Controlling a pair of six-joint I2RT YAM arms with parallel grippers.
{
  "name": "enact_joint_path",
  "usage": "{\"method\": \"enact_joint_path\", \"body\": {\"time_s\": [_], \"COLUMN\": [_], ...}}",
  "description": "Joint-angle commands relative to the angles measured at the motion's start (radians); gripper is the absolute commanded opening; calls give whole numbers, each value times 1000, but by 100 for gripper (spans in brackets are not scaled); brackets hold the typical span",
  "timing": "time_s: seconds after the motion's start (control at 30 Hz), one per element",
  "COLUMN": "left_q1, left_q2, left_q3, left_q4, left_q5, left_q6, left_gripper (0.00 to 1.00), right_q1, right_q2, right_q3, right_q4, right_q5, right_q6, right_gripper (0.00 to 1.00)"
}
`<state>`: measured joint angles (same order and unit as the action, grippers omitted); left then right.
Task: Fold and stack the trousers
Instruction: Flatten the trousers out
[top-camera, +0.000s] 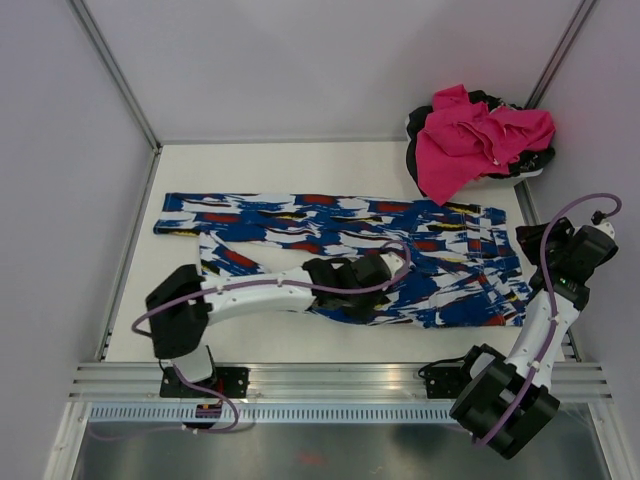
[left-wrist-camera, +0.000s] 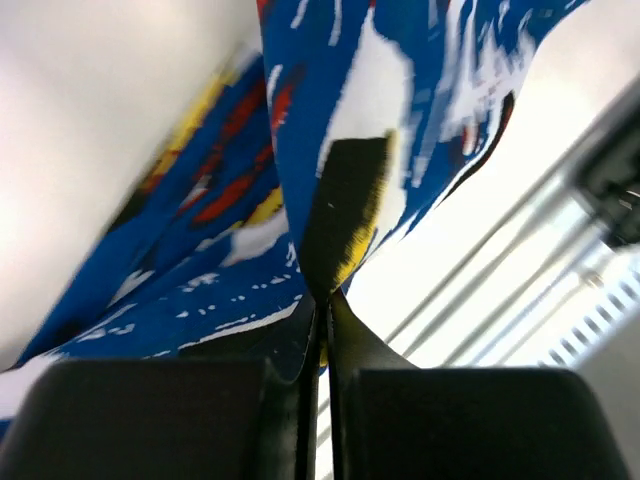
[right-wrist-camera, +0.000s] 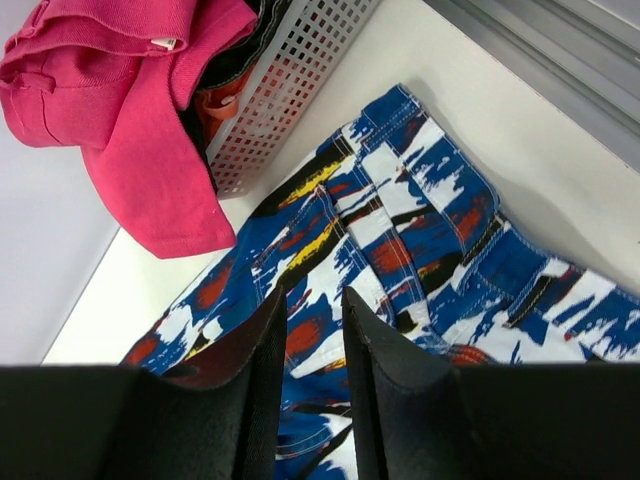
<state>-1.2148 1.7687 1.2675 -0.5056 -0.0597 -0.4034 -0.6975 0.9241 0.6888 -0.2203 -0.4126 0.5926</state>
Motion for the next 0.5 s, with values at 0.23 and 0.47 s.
{"method": "enact_joint_path", "body": {"time_s": [0.23, 0.47], "left_q1": [116, 116], "left_q2": [-236, -282], "left_q3": [-247, -235], "left_q4": [-67, -66], "left_q5": [37, 64], "left_q6": [-37, -49], "left_gripper": [6, 89], "right_q1": [9, 10], "right_q2": [-39, -21], "right_q3": [-40, -115], "right_q4": [-28, -21], "right_q5": [-18, -32], "right_q6": [-62, -108], "right_gripper": [39, 40]}}
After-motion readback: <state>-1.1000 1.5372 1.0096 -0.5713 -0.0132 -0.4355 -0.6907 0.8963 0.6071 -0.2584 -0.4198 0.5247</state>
